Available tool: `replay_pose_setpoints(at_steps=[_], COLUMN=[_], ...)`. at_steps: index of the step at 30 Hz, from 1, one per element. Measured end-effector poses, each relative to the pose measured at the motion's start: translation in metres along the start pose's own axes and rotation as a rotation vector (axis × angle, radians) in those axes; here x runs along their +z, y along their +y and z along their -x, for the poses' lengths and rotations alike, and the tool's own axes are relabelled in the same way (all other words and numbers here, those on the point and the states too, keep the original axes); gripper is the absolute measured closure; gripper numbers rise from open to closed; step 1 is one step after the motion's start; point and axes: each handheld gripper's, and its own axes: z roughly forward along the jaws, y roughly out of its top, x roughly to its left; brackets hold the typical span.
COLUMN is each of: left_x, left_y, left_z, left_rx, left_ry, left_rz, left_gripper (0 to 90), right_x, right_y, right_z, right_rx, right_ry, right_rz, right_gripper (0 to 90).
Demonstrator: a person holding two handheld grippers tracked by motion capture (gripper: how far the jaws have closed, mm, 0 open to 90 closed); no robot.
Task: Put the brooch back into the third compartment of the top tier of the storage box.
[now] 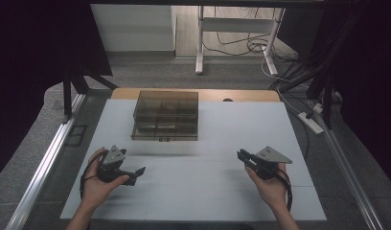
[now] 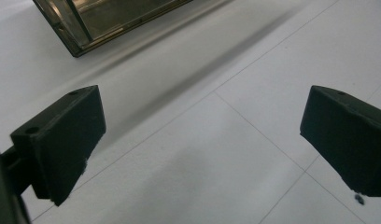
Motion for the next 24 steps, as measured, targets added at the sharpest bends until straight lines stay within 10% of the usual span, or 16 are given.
replay_pose_setpoints(at_steps=[24], left_x=[0.0], left_y=[0.0], left_z=[0.001], left_rx=[0.0], left_ry=[0.002], left_rz=[0.005], left_gripper=[0.7], right_x=[0.012], right_y=[0.011], right_z=[-0.007], right_rx=[-0.013], right_ry=[0.022], right_rz=[0.015], right_gripper=[80.6])
